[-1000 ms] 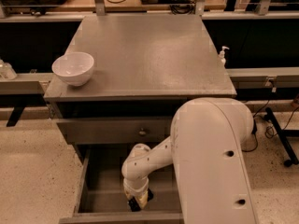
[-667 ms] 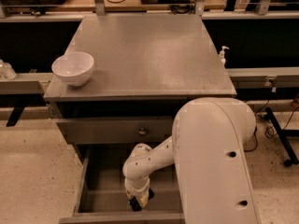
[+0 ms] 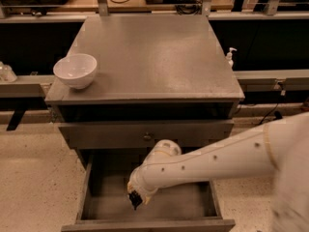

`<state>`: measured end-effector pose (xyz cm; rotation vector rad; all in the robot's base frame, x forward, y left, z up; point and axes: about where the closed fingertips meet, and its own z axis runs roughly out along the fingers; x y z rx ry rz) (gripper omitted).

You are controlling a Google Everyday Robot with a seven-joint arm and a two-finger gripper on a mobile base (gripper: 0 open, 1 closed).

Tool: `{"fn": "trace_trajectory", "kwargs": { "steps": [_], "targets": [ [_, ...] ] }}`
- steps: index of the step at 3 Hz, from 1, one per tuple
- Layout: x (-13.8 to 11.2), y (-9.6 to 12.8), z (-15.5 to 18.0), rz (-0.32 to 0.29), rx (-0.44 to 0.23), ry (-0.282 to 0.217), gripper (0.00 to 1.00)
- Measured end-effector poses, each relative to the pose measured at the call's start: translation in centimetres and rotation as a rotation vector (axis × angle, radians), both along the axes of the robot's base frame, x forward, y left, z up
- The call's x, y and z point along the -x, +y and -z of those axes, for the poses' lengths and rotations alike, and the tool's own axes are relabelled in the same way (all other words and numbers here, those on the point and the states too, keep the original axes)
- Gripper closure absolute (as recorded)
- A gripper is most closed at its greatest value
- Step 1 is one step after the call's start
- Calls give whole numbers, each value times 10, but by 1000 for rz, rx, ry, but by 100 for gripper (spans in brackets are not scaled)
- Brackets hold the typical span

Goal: Pick rxbar chocolate from middle drawer and place on counter

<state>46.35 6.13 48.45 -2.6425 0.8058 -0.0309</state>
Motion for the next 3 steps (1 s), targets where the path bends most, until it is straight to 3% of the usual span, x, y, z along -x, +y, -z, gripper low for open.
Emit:
{"fn": "trace_trajectory", "kwargs": {
  "steps": [1,2,3],
  "targets": [
    [3,-14,-63,15,-65,-97,100],
    [-9,-17,-123,29,-105,-137,100],
    [-27,-29,-195,-8,-68,-173,100]
  ]
}}
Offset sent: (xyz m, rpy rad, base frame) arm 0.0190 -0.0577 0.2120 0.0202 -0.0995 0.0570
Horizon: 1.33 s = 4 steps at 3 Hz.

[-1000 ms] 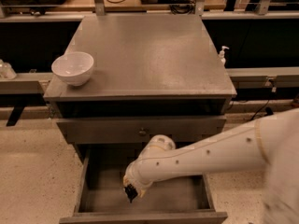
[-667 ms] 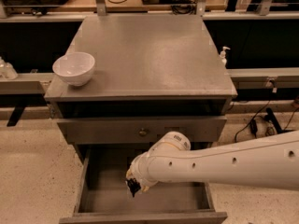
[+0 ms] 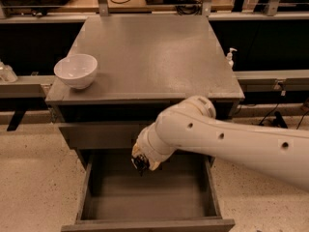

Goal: Pick rxbar chocolate from middle drawer and place on counter

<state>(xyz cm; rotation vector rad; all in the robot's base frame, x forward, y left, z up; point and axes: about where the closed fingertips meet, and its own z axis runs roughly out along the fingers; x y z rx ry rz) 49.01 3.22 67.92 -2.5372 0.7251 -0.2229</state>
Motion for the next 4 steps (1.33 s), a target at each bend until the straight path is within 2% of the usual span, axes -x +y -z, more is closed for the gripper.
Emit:
{"fn": "trace_trajectory", "kwargs": {
  "steps": [1,2,3,4],
  "targets": [
    [8,-9,-2,-30,51,32,100],
    [9,-9,-1,-28,51,34,100],
    [13,-13,-22,-47,71,-4,100],
    [26,-20,-81,-82,141,-102,100]
  ]
}}
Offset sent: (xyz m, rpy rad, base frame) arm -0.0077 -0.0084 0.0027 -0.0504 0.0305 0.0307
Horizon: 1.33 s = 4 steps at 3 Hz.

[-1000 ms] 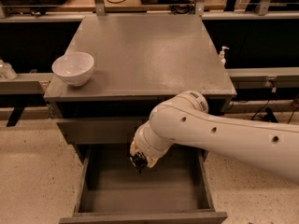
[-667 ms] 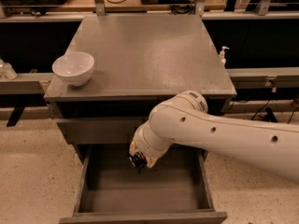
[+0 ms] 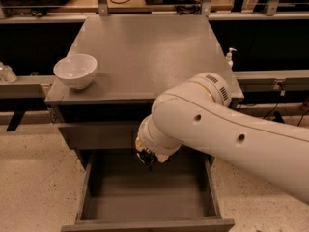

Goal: Pick rxbar chocolate from middle drawer and place on counter

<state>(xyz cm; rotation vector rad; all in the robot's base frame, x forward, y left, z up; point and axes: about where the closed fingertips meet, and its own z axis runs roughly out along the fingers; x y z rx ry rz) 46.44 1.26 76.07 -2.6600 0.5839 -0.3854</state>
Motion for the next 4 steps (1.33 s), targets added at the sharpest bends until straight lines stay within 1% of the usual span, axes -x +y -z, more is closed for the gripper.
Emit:
{"fn": "trace_trajectory", "kwargs": {
  "steps": [1,2,3,4],
  "targets": [
    [21,11,-77,-83,72,-90,100],
    [7,11,-133,-150,132,-113,100],
    [-36,0,-147,-172,149,-40,100],
    [-71,-37,-160,-128,154,55,100]
  ]
}}
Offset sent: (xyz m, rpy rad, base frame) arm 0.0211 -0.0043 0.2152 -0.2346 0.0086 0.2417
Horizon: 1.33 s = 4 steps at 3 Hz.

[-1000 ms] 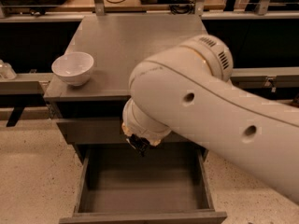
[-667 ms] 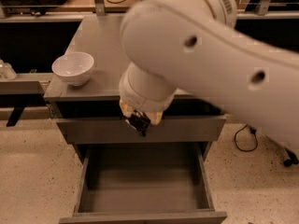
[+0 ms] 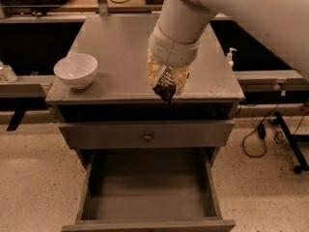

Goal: Pick rxbar chocolate from middle drawer and place on counter

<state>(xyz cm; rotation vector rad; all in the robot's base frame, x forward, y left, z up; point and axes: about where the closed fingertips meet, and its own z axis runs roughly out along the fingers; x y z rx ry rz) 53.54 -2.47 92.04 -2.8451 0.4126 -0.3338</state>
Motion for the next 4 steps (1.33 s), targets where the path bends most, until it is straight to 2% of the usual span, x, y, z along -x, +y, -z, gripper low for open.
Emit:
{"fn": "trace_trajectory", "kwargs": {
  "steps": [1,2,3,4],
  "targets": [
    [-32,-33,-37,98,-44,-22,100],
    [-76,-37,-44,181,-120,-66,100],
    [-113,-26,-34,242,-212,-102,100],
    [-142,-19,-18,360,-346,-115,100]
  ]
}}
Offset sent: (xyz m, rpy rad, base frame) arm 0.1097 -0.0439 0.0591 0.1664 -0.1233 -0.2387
